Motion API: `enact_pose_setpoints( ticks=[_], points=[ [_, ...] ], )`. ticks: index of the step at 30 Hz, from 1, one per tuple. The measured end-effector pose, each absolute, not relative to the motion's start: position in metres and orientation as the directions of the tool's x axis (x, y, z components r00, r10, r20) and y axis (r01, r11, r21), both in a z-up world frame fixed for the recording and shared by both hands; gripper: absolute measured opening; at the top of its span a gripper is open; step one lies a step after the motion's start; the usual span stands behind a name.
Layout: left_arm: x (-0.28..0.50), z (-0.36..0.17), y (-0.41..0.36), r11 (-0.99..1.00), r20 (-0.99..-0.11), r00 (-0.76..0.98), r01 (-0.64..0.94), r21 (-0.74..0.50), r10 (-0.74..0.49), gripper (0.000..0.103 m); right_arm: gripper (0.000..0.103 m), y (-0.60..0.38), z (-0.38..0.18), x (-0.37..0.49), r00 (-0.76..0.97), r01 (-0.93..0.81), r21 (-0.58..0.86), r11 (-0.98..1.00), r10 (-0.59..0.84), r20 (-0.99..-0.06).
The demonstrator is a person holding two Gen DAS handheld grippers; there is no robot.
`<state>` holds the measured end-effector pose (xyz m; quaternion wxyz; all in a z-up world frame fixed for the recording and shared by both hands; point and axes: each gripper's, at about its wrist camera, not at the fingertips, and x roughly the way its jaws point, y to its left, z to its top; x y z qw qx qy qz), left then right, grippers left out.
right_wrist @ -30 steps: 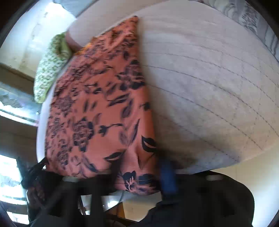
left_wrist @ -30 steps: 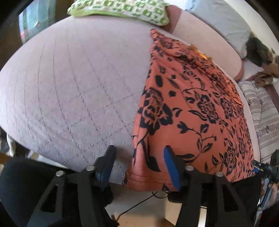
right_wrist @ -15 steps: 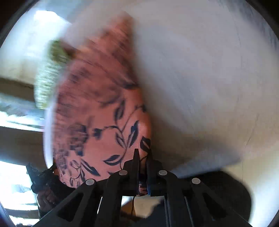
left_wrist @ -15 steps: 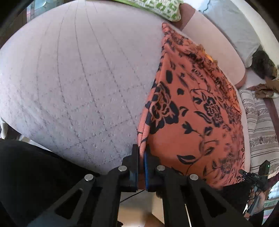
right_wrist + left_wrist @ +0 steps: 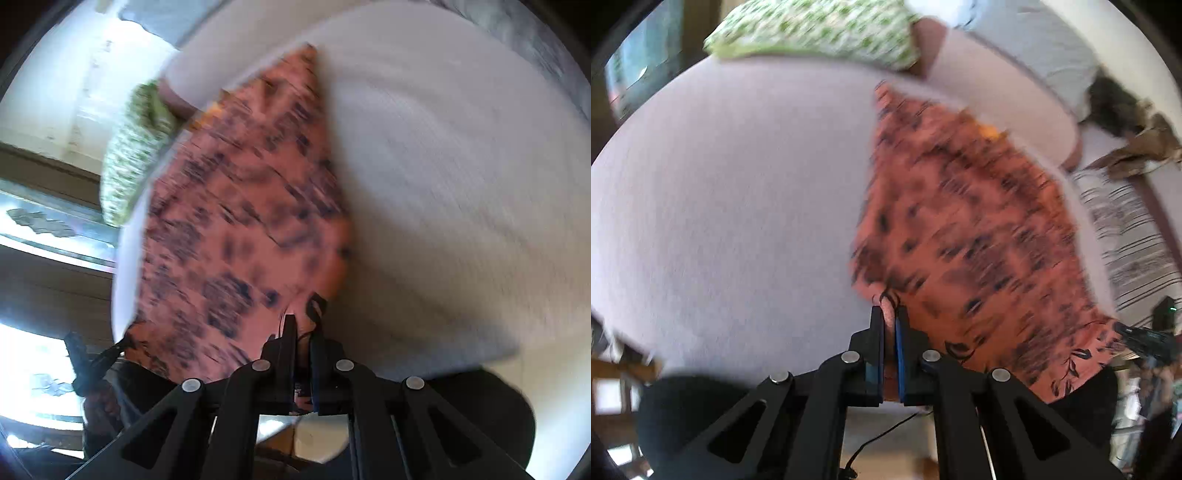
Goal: Fold small clothes
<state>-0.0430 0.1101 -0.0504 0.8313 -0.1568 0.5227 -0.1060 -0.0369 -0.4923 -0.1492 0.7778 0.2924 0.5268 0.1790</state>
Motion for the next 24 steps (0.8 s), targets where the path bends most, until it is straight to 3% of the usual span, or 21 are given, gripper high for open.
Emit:
enact_pose_setpoints(
  ticks=[6, 10, 12, 13, 14, 15, 16, 17, 20, 24],
  points=[
    [0.048, 0.023, 0.093, 0.897, -0.724, 0.541, 0.159, -0.413, -0.429, 0.005, 0.006, -0.495, -0.076, 0.056, 0.501, -0.086, 0.73, 0.678, 0.662, -0.557],
    [0.144, 0.039, 0.1, 0.893, -0.685, 0.594, 0.143, -0.426, -0.422, 0.007, 0.006, -0.514, -0.043, 0.146, 0.588, -0.099, 0.738, 0.668, 0.637, -0.498],
    [0.192, 0.023, 0.107, 0.908, -0.702, 0.608, 0.08, -0.41, -0.371, 0.012, 0.006, -0.524, -0.051, 0.194, 0.616, -0.046, 0.738, 0.673, 0.601, -0.509],
    [0.217, 0.007, 0.109, 0.928, -0.725, 0.612, 0.04, -0.371, -0.316, 0.026, 0.007, -0.526, -0.064, 0.217, 0.622, 0.011, 0.725, 0.688, 0.563, -0.544],
    [0.237, -0.015, 0.109, 0.944, -0.757, 0.599, -0.004, -0.33, -0.262, 0.054, 0.012, -0.523, -0.086, 0.242, 0.605, 0.053, 0.702, 0.71, 0.537, -0.588],
    [0.259, -0.049, 0.107, 0.961, -0.801, 0.564, -0.05, -0.273, -0.198, 0.065, 0.018, -0.514, -0.103, 0.259, 0.579, 0.074, 0.679, 0.731, 0.523, -0.626],
    [0.268, -0.072, 0.107, 0.968, -0.827, 0.535, -0.064, -0.244, -0.173, 0.07, 0.042, -0.507, -0.13, 0.275, 0.545, 0.128, 0.619, 0.775, 0.467, -0.696],
    [0.277, -0.094, 0.108, 0.973, -0.853, 0.5, -0.08, -0.218, -0.15, 0.07, 0.075, -0.502, -0.15, 0.279, 0.529, 0.18, 0.561, 0.808, 0.401, -0.748],
    [0.259, -0.115, 0.118, 0.971, -0.845, 0.518, -0.105, -0.216, -0.132, 0.07, 0.076, -0.495, -0.165, 0.255, 0.588, 0.171, 0.573, 0.802, 0.384, -0.712],
    [0.211, -0.105, 0.11, 0.98, -0.804, 0.564, 0.066, -0.187, -0.191, 0.072, 0.079, -0.485, -0.157, 0.22, 0.587, 0.082, 0.463, 0.882, 0.333, -0.738]
  ],
)
